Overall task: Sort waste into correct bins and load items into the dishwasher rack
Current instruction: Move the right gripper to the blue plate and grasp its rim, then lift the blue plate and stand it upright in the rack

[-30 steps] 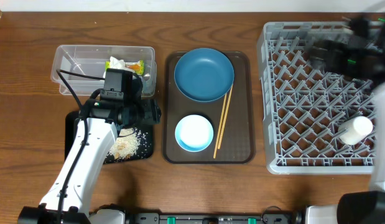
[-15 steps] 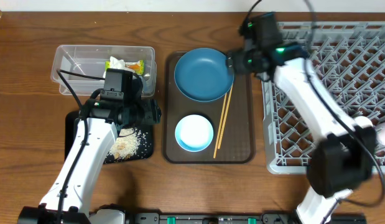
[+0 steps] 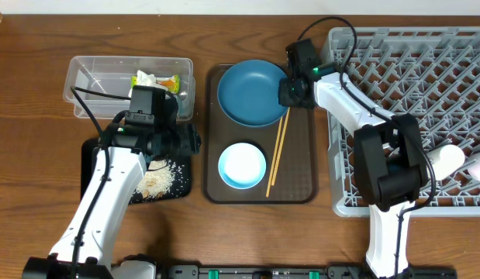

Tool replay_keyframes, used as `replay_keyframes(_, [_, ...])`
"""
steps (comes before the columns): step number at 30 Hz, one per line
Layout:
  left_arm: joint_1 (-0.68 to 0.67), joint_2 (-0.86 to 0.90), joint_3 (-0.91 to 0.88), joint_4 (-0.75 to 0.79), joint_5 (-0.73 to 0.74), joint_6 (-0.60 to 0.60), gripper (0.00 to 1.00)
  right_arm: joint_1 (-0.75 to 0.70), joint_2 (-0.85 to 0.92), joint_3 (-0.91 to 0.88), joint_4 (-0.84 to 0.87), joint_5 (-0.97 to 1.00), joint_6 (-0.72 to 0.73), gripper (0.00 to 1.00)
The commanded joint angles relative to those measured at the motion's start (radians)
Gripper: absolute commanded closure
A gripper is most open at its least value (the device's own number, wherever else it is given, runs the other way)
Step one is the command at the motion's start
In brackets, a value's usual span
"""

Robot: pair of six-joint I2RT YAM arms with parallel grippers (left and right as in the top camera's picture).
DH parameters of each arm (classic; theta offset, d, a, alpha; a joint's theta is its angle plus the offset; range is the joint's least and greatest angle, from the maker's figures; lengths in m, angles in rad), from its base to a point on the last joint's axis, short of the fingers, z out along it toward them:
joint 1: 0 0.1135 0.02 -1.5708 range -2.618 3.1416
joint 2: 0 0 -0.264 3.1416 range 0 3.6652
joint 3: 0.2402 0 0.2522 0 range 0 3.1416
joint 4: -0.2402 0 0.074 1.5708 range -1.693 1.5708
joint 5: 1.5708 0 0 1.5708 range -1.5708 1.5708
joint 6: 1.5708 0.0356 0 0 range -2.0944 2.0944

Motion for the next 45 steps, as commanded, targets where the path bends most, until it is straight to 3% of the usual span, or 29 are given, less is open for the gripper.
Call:
replay_keyframes(1, [0.005,-0.002,0.005,-0.003,-0.009,0.01,0.36,0.003,-0.025,0.011,0.024,0.002,0.034,0.97])
replay_keyframes(6, [0.005,-0.002,0.005,-0.003,-0.009,0.01,0.36,-0.052,-0.13,0.04,0.026,0.005,-0.021,0.99])
replay_keyframes(12, [0.005,-0.002,0.005,-0.003,-0.009,0.01,0.36,-0.161,-0.355,0.054,0.013,0.059,-0.222,0.99])
replay_keyframes(22, [0.005,-0.002,0.005,-0.002,-0.009,0.01,0.36,-0.415,-0.613,0.054,0.097,0.353,-0.684,0.99])
replay_keyframes(35, [0.005,-0.002,0.005,-0.002,-0.009,0.01,0.35,-0.658,-0.537,0.053,0.314,0.75,-1.109,0.99])
replay_keyframes(45, [0.005,-0.002,0.005,-0.002,-0.009,0.01,0.35,-0.729,-0.37,0.053,0.647,0.951,-1.35,0.99])
